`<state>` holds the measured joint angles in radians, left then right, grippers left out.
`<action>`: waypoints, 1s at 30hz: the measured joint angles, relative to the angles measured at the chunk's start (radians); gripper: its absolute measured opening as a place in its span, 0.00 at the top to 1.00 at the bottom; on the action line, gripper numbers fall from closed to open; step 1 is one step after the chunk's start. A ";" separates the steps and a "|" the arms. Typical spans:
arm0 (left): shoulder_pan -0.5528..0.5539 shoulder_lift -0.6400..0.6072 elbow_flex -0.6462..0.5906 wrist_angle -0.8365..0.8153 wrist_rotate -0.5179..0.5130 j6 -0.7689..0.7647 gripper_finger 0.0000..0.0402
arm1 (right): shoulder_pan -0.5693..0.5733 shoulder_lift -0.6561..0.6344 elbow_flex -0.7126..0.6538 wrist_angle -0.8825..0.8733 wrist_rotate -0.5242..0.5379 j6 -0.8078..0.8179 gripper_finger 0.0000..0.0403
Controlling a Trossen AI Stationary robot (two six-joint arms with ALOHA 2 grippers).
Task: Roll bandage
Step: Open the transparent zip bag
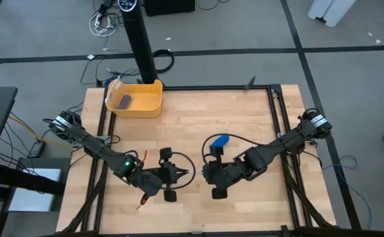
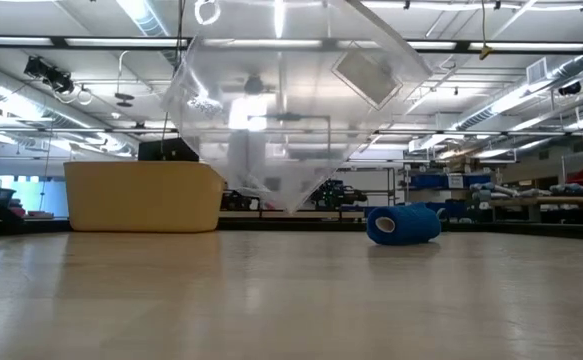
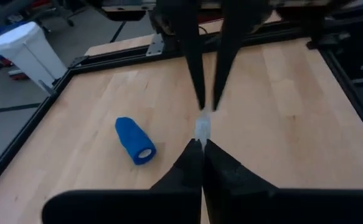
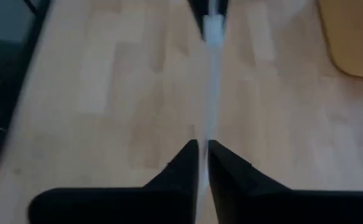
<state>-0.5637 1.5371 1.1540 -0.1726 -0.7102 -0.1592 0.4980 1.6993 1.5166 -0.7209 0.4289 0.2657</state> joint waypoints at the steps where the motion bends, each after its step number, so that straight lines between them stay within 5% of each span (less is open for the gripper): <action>1: -0.002 0.000 -0.008 0.001 -0.004 0.004 0.99 | 0.006 0.000 0.000 0.013 -0.004 0.003 0.89; 10: -0.003 0.000 -0.106 0.118 -0.030 0.105 1.00 | -0.003 0.000 0.002 0.176 -0.006 -0.015 0.71; 30: -0.002 0.000 -0.106 0.191 -0.010 0.130 1.00 | -0.052 0.000 -0.050 0.317 -0.022 -0.060 0.74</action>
<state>-0.5659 1.5375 1.0477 0.0186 -0.7204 -0.0292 0.4458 1.6997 1.4670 -0.4043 0.4065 0.2058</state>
